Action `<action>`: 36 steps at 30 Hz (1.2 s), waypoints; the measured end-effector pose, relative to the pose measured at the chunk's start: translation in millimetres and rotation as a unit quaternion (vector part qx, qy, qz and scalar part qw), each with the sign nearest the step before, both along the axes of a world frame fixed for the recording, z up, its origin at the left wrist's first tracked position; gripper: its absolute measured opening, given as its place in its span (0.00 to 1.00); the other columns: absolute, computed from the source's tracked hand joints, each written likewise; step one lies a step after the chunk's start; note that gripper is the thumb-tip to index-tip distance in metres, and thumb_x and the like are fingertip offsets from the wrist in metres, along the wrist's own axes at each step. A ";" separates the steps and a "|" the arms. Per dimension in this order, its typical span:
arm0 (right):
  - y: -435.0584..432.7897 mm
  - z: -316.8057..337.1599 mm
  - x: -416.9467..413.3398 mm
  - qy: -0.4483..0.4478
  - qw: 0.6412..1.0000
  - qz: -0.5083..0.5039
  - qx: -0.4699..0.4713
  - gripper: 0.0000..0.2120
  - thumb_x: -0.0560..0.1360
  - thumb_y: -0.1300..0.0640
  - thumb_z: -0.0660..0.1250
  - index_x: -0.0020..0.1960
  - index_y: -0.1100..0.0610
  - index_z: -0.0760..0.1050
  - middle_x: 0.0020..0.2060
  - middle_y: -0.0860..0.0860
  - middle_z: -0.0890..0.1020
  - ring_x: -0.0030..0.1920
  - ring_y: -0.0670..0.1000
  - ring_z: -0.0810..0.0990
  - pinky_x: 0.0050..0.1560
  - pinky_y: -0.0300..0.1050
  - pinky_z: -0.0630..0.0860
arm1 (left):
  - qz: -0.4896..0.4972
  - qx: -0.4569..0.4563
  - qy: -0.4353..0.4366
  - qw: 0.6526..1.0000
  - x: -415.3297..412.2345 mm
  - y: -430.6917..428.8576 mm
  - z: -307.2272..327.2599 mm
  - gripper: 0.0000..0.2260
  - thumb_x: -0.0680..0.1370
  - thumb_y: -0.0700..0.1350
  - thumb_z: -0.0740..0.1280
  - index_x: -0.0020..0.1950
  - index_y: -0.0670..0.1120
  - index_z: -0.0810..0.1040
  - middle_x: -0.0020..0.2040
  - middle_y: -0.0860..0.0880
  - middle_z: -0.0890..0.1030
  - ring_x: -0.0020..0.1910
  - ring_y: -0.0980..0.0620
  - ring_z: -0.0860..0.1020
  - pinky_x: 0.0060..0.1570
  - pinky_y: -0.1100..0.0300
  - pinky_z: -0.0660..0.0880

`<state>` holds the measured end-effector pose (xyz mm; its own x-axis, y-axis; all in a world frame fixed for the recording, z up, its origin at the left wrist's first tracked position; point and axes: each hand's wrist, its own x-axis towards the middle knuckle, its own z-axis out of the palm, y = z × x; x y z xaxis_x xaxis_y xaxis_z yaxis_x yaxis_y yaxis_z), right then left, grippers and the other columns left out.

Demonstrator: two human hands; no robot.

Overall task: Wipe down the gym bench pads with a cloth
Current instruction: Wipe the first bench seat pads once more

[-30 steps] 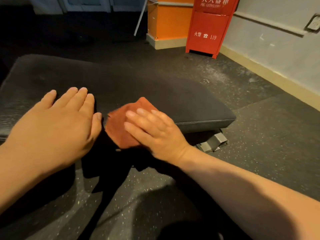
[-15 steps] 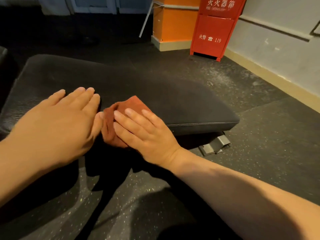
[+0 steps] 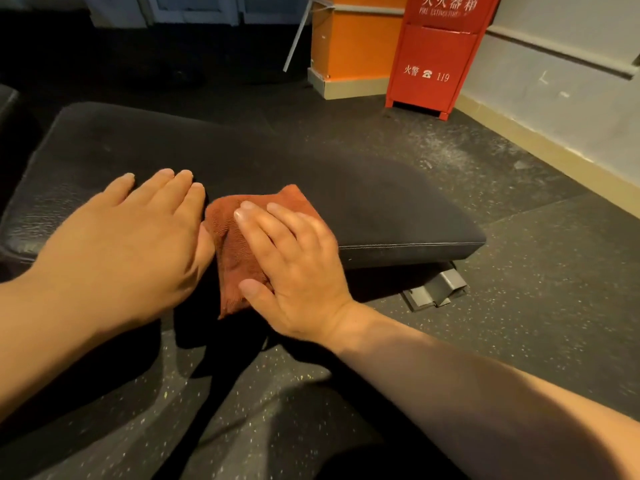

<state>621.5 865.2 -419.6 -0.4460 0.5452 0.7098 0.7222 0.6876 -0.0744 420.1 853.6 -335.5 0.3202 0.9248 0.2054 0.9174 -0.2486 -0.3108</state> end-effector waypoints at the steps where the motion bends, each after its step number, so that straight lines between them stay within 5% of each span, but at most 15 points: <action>1: 2.9 1.1 8.5 -0.030 0.999 0.034 0.019 0.29 0.79 0.46 0.58 0.76 0.57 0.63 0.74 0.55 0.71 0.73 0.58 0.70 0.71 0.58 0.66 | -0.010 -0.004 0.000 1.000 -3.7 0.5 2.4 0.33 0.81 0.58 0.42 0.73 0.40 0.70 0.73 0.40 0.71 0.73 0.41 0.70 0.69 0.41 0.67; 4: 20.5 -14.0 77.9 -0.140 0.988 0.052 0.043 0.27 0.83 0.48 0.57 0.78 0.58 0.61 0.75 0.59 0.67 0.76 0.61 0.66 0.71 0.62 0.67 | -0.054 -0.026 -0.036 0.998 -19.4 -0.8 13.9 0.35 0.80 0.61 0.38 0.76 0.45 0.67 0.76 0.46 0.68 0.75 0.48 0.67 0.72 0.51 0.59; 7: 30.9 -21.5 112.9 -0.145 0.989 -0.014 -0.008 0.29 0.82 0.48 0.60 0.77 0.62 0.59 0.74 0.63 0.67 0.74 0.64 0.65 0.73 0.63 0.63 | -0.083 -0.032 -0.051 0.995 -32.0 -9.7 22.3 0.31 0.80 0.59 0.41 0.77 0.47 0.66 0.76 0.48 0.68 0.75 0.50 0.67 0.73 0.55 0.58; 10: 30.8 -11.7 71.0 -0.131 0.991 -0.005 -0.004 0.27 0.80 0.51 0.60 0.74 0.65 0.65 0.71 0.64 0.71 0.73 0.61 0.67 0.79 0.56 0.55 | -0.088 -0.017 -0.045 0.995 -33.9 -16.5 21.7 0.28 0.82 0.56 0.45 0.74 0.44 0.70 0.74 0.45 0.72 0.73 0.47 0.71 0.72 0.50 0.65; 16: 4.7 28.0 -45.1 -0.095 0.993 0.066 0.035 0.25 0.79 0.52 0.60 0.72 0.65 0.67 0.70 0.63 0.74 0.71 0.61 0.72 0.73 0.56 0.66 | -0.086 -0.037 -0.077 0.993 -49.5 -22.5 27.1 0.28 0.83 0.55 0.44 0.77 0.45 0.65 0.76 0.44 0.68 0.76 0.48 0.66 0.75 0.53 0.59; 22: -6.0 39.6 -70.0 -0.083 0.994 0.064 0.035 0.24 0.81 0.52 0.58 0.71 0.66 0.70 0.70 0.64 0.73 0.71 0.61 0.71 0.75 0.51 0.60 | -0.054 -0.028 -0.023 0.998 -94.9 -57.3 37.8 0.27 0.82 0.55 0.46 0.78 0.44 0.64 0.77 0.44 0.66 0.76 0.48 0.66 0.75 0.49 0.64; 30: -41.7 86.4 -171.0 0.089 0.972 0.152 -0.155 0.26 0.82 0.48 0.53 0.75 0.60 0.67 0.72 0.54 0.73 0.74 0.48 0.64 0.74 0.37 0.56 | -0.002 -0.032 -0.067 0.997 -177.8 -99.6 60.0 0.24 0.83 0.56 0.45 0.77 0.53 0.64 0.78 0.53 0.65 0.76 0.55 0.64 0.76 0.51 0.60; 33: -54.4 94.6 -218.2 0.022 0.968 0.182 -0.168 0.27 0.83 0.46 0.51 0.77 0.59 0.63 0.76 0.54 0.67 0.78 0.52 0.59 0.79 0.47 0.54 | 0.044 -0.039 -0.133 0.989 -220.7 -117.4 69.1 0.25 0.83 0.59 0.43 0.79 0.59 0.58 0.78 0.57 0.63 0.76 0.58 0.63 0.77 0.54 0.58; 36: -67.4 90.4 -231.1 -0.051 0.976 0.199 -0.072 0.26 0.83 0.49 0.55 0.75 0.62 0.66 0.76 0.57 0.68 0.78 0.56 0.61 0.79 0.56 0.55 | 0.086 -0.026 -0.141 0.986 -255.9 -135.3 69.3 0.26 0.82 0.60 0.42 0.80 0.57 0.59 0.79 0.57 0.62 0.77 0.60 0.59 0.77 0.56 0.56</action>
<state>390.4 797.8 -329.2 -0.7067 0.4059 0.5795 0.4091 0.9027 -0.1333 164.3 718.3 -266.2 0.0944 0.9720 0.2154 0.9955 -0.0902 -0.0292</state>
